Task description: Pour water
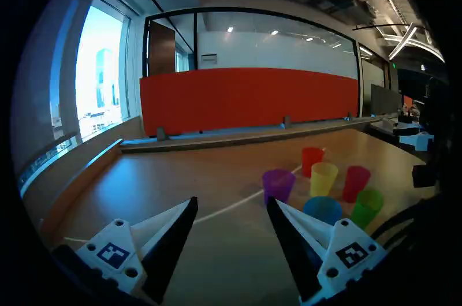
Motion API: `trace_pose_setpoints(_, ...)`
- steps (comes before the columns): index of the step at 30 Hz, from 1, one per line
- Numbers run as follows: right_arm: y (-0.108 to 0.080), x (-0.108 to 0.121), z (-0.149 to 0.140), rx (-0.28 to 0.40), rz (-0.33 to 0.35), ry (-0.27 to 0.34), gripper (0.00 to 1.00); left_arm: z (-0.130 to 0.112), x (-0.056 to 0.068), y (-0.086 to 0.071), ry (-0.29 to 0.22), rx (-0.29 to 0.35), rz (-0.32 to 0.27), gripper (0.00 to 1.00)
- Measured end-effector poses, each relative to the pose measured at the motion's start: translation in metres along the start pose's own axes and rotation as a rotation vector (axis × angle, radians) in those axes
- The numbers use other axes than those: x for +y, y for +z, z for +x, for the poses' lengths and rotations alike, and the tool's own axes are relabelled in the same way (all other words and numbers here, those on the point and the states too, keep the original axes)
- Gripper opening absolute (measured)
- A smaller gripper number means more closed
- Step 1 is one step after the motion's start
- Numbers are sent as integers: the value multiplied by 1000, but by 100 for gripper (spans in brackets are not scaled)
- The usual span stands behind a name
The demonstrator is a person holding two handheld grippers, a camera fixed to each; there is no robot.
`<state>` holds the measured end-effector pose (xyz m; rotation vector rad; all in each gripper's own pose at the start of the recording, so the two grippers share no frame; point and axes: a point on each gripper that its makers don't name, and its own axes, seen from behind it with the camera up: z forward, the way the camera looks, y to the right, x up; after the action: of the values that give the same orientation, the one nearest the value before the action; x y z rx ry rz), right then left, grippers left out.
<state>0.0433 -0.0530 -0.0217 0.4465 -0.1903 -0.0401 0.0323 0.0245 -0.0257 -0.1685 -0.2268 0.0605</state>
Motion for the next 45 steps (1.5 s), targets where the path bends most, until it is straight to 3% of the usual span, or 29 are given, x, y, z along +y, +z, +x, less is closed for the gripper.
trace_pose_setpoints(11,-2,19,29,103,-113,36,96,36,-12,-8,-35,121,64,88)
trace_pose_setpoints(20,-9,28,48,170,-218,33,96,50,-11,-10,-51,171,87,88)
trace_pose_setpoints(26,-14,35,56,206,-297,31,96,52,-12,-8,-97,185,99,88)
trace_pose_setpoints(30,-15,36,56,212,-323,37,96,52,-13,-6,-116,193,98,88)
trace_pose_setpoints(45,-10,39,58,203,-399,9,96,54,-8,-4,-91,218,107,88)
